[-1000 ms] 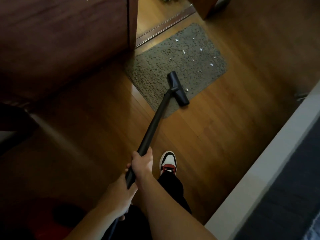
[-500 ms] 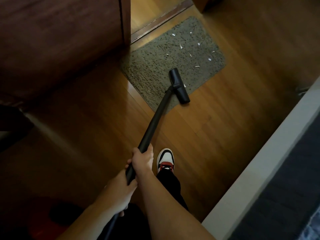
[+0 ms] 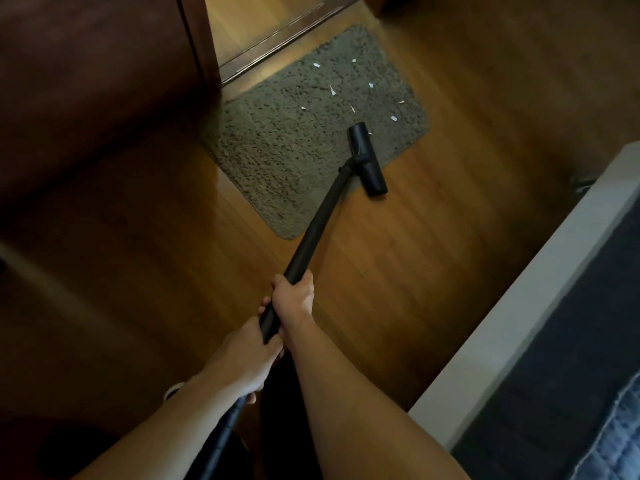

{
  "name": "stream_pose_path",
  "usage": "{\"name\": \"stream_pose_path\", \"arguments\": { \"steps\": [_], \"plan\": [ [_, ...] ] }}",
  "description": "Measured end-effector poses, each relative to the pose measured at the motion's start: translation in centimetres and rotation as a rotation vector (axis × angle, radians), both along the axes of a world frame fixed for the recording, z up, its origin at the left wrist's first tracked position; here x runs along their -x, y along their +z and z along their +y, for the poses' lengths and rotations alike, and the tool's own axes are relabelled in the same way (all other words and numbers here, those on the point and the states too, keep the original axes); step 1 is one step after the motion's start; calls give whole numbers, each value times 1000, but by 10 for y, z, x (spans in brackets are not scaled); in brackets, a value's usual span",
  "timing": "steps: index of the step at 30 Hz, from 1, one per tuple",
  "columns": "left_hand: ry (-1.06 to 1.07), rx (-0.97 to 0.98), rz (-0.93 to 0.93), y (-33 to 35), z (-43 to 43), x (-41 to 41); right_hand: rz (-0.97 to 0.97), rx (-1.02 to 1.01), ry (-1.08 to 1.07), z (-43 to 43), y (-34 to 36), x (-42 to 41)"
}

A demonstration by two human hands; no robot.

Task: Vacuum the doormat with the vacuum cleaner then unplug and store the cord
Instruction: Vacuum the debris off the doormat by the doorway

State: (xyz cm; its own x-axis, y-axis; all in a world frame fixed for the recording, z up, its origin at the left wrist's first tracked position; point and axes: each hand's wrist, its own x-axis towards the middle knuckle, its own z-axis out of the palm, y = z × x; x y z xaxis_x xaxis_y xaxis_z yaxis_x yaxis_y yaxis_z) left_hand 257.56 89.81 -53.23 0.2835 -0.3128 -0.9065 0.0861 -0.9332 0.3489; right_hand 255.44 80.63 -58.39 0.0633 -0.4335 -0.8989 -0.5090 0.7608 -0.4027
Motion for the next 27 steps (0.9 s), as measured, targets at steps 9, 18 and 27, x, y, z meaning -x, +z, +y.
{"name": "stream_pose_path", "arguments": {
  "steps": [9, 18, 27],
  "plan": [
    [74, 59, 70, -2, -42, -7, 25, 16, 29, -45, -4, -7],
    [89, -11, 3, 1, 30, -7, 22, -45, 60, 28, 2, -12],
    [126, 58, 4, 14, 120, -24, 2, -58, 143, 114, 18, -34]
  ]
}}
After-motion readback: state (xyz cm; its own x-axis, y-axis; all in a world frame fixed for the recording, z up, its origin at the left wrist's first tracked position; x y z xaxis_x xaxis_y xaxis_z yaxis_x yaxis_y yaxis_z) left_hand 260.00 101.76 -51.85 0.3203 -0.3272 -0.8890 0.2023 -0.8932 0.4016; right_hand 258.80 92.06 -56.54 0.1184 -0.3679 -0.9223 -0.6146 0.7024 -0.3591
